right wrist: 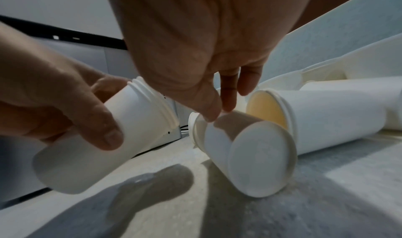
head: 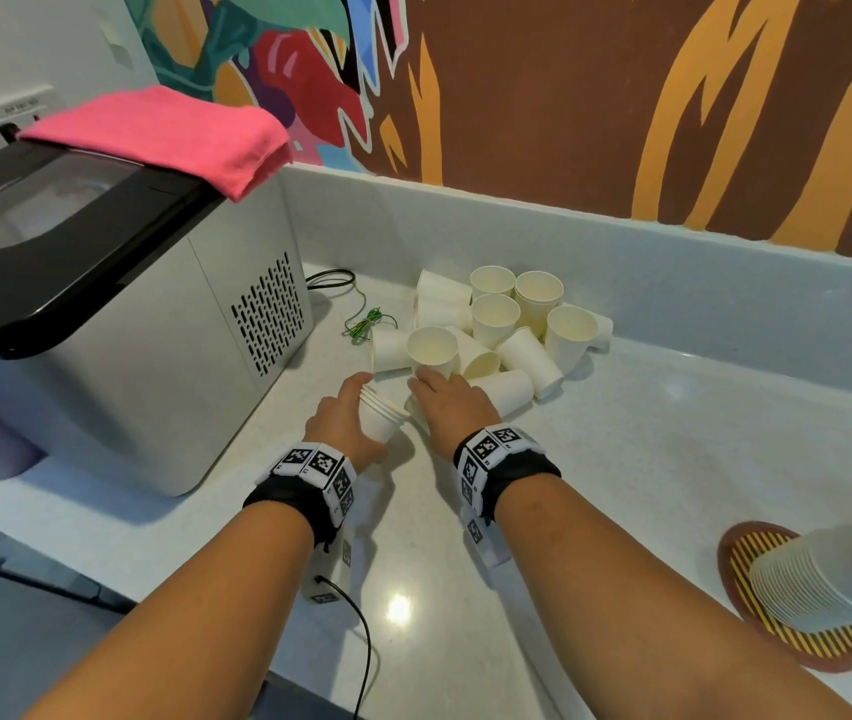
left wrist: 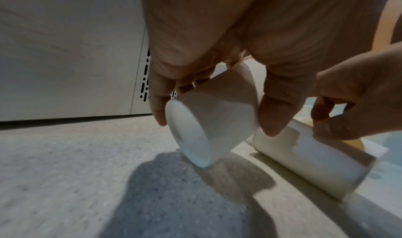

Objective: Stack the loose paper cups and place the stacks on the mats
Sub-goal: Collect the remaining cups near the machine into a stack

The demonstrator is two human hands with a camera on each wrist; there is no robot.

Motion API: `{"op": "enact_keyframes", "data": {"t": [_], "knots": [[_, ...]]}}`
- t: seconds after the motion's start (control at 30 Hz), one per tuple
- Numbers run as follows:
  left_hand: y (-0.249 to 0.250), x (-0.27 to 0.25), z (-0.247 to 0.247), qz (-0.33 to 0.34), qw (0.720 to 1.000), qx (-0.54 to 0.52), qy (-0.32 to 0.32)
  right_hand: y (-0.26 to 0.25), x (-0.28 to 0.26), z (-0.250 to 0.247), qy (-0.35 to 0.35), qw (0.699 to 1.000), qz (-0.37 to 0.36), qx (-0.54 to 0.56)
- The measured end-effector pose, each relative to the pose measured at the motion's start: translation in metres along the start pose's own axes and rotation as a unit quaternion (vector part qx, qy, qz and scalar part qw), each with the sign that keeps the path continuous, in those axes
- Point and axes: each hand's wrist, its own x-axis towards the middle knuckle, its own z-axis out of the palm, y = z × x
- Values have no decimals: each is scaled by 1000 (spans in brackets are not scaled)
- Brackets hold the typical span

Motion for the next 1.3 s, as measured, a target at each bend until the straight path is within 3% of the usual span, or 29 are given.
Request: {"op": "enact_keyframes", "data": {"t": [0.37,0.53,0.7,0.97,1.13,1.3], "knots": [[-2,-5,1,-24,999,27,-26,-1,-10,-18,-7,1000,15,-10],[4,-6,1,-36,997,48,-53,5,-11,-57,60,992,61,91],[24,-7,5,-19,997,9,-73,10,-13,-83,125,964,90,218],[55,-17,13,59,993,-106,-13,14,-30,-78,94,933,105,331],[60,-20,18,61,992,-113,-10,42,-38,-69,136,940,164,268],[64,-24,25,48,993,-108,-27,65,-52,-40,67,959,213,176]]}}
